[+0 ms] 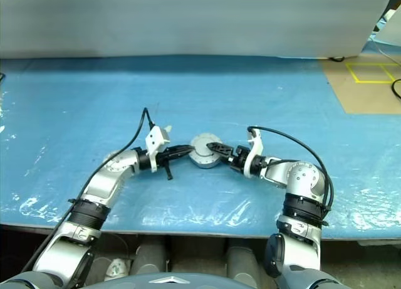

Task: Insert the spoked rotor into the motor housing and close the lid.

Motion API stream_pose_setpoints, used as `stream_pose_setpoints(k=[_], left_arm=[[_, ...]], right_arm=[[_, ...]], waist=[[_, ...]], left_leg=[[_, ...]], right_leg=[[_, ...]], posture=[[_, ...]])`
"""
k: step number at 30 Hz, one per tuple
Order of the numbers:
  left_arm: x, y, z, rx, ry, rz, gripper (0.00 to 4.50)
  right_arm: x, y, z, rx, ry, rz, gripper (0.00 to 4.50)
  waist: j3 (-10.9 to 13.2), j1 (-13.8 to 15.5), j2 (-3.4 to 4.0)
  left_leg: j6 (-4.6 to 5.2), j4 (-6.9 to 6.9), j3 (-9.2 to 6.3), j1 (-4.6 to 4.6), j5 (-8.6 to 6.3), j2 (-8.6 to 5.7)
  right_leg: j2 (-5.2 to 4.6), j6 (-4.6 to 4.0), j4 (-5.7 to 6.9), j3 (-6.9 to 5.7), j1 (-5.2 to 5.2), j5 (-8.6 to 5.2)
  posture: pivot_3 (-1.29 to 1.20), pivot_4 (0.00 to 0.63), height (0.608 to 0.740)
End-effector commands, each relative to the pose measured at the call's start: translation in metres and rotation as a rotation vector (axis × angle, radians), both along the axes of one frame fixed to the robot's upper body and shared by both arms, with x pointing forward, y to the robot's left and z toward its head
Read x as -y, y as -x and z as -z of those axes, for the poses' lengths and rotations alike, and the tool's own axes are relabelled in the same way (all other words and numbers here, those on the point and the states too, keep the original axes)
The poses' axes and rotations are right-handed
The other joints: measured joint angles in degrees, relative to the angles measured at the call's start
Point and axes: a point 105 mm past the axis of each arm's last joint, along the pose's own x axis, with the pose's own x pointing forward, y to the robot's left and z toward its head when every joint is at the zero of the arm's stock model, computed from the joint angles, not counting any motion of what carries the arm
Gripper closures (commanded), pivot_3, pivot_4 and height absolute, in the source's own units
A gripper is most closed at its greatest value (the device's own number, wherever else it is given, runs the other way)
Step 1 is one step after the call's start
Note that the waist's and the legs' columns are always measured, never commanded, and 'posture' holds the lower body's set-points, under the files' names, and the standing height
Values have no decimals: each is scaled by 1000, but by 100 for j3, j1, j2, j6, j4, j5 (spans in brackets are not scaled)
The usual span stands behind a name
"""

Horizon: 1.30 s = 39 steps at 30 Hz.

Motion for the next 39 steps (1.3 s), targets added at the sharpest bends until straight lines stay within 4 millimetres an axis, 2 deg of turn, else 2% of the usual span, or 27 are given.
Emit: stream_pose_setpoints(k=[1,4,7,8,14,19,26,29,32,35,39], left_arm=[[4,3,1,1,-1,18,4500],[4,3,1,2,-1,16,4500],[3,3,1,4,0,14,4500],[3,3,1,4,0,14,4500],[2,2,-1,13,8,-4,4500],[-6,-10,-30,-34,242,-93,4500],[-27,-12,-56,-140,499,-167,4500],[-36,-11,-54,-189,545,-204,4500],[-43,-12,-44,-250,564,-258,4500],[-43,-13,-41,-295,614,-291,4500],[-37,-14,-44,-338,706,-289,3317]], right_arm=[[-9,2,-17,29,-105,-38,1557],[-6,1,-15,14,-112,-29,2541],[-7,3,-17,10,-129,-42,3310],[-8,4,-17,8,-126,-48,3405],[-13,10,-13,0,-98,-86,3408],[-12,10,-9,6,-69,-74,3408],[-3,-11,-28,121,-178,76,3408],[-1,-19,-41,170,-244,137,3408],[0,-26,-49,234,-234,189,3408],[-2,-31,-62,278,-297,227,3408],[-8,-31,-74,319,-342,235,3408]], waist=[[1,0,2],[0,-6,7],[0,2,9],[0,3,9],[0,3,11],[1,-3,12],[3,-9,15],[4,-3,18],[5,-4,19],[6,-9,19],[7,-8,20]], left_leg=[[0,-1,0,0,0,0],[-1,-3,3,-2,0,0],[-1,-5,5,1,0,0],[-1,-4,5,1,1,-2],[-2,-6,5,1,1,-2],[-2,-6,5,0,1,-1],[-3,-8,6,-14,2,2],[-3,-7,6,-25,2,-2],[-3,-8,6,-32,2,-7],[-3,-9,5,-32,2,-2],[-3,-9,6,-32,2,-1]], right_leg=[[0,0,0,0,-2,0],[0,0,-1,1,-4,0],[0,1,0,2,-3,-1],[0,1,0,2,-3,-1],[0,2,-1,2,-3,-1],[0,2,0,2,-5,-1],[1,-1,2,4,-22,-2],[2,-1,-1,1,-29,-2],[1,0,-4,1,-34,-3],[2,1,-3,-1,-35,-3],[2,1,-3,-1,-36,-3]], posture=[[0,150,740],[0,150,740],[0,150,740],[0,150,740],[0,150,740],[0,150,740],[0,150,740],[0,150,740],[0,150,740],[0,150,740],[0,150,740]])
